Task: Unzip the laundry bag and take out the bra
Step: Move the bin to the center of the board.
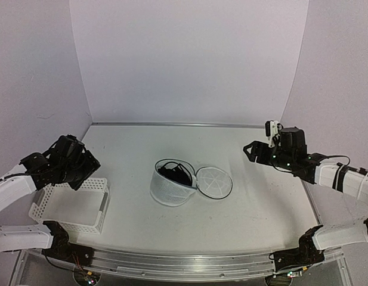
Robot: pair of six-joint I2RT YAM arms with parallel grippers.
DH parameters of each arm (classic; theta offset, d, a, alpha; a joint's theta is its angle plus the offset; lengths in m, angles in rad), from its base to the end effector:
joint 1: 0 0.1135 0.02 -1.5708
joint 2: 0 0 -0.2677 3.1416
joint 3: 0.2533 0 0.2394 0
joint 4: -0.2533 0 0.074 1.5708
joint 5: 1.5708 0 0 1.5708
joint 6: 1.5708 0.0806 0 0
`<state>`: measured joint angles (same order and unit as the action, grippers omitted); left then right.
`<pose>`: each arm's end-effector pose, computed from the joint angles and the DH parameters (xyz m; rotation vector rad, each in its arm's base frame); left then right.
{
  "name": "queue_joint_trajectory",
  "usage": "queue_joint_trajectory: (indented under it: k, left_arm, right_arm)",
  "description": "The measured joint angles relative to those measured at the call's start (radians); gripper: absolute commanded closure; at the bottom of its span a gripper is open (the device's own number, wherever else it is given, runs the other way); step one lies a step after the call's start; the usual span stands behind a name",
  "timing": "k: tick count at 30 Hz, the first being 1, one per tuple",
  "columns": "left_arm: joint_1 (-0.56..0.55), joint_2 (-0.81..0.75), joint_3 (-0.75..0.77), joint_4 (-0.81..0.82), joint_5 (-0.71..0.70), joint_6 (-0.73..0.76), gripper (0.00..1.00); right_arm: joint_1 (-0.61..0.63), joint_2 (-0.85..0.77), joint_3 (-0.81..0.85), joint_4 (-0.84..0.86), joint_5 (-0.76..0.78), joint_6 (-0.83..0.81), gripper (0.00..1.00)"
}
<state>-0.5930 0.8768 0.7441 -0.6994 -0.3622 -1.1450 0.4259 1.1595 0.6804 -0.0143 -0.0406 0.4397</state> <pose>0.1710 -0.0808 0.2376 -0.8066 2.2322 -0.4201 0.2558 0.1196 0.2321 -0.0110 2.1142 0.5689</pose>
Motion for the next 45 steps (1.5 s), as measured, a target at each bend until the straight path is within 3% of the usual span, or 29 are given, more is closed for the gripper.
queue_joint_trajectory:
  k: [9,19,30,39,45]
  left_arm:
    - [0.285,0.027,-0.06,0.054,0.12,-0.034,0.18]
    - [0.499,0.285,-0.105,0.182,0.34,0.071,0.31]
    - [0.55,0.435,-0.04,0.241,0.418,0.183,0.71]
    - [0.543,0.435,-0.03,0.238,0.5,0.159,0.89]
    - [0.473,0.44,-0.014,0.236,0.511,0.152,1.0]
  right_arm:
    - [0.0,-0.043,-0.03,-0.004,-0.003,-0.006,0.21]
    - [0.0,-0.097,-0.062,-0.004,-0.007,-0.019,0.21]
    - [0.0,-0.137,-0.105,-0.005,0.006,-0.026,0.21]
    - [-0.001,-0.146,-0.114,-0.005,0.012,-0.032,0.21]
    - [-0.001,-0.146,-0.114,-0.005,0.008,-0.035,0.21]
